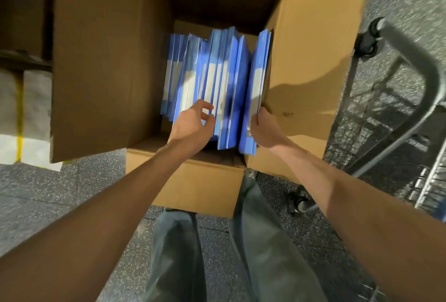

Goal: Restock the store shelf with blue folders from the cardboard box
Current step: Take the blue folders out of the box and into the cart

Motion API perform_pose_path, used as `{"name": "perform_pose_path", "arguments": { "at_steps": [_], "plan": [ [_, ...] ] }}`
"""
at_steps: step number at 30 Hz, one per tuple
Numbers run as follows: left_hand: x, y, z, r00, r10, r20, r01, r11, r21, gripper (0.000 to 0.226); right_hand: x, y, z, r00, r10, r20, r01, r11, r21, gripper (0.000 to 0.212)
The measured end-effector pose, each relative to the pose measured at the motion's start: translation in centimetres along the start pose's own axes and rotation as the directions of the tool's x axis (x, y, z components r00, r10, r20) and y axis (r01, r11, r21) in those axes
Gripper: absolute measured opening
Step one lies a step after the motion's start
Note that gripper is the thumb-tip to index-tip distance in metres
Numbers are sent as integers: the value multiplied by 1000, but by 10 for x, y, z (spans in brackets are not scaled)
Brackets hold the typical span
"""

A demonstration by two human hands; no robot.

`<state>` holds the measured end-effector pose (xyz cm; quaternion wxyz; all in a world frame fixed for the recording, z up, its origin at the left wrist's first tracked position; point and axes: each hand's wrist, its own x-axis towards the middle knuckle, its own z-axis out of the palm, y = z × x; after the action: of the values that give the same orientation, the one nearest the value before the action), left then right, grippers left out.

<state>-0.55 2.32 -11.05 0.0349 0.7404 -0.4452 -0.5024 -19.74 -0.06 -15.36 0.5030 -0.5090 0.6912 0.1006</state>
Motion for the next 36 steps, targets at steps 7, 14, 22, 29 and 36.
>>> {"name": "perform_pose_path", "arguments": {
  "at_steps": [7, 14, 22, 29, 36],
  "plan": [
    [-18, 98, -60, 932, 324, 162, -361, 866, 347, 62, -76, -26, -109, 991, -8, 135, -1, 997, 73, 33],
    [-60, 222, -130, 762, 503, 408, -616, 367, 697, 110, -178, -82, -205, 974, -96, 207, 78, 992, 96, 50],
    [-160, 323, -248, 465, 665, 585, -694, -137, 707, 92, -335, -186, -295, 914, -329, 237, 373, 912, -172, 31],
    [-247, 317, -339, 516, 785, 344, -665, 113, 738, 61, -431, -249, -329, 868, -493, 68, 475, 779, -409, 23],
    [-309, 296, -377, 561, 825, -66, -584, 451, 674, 71, -484, -267, -315, 493, -570, -657, 225, 813, -537, 52]
  ]
}}
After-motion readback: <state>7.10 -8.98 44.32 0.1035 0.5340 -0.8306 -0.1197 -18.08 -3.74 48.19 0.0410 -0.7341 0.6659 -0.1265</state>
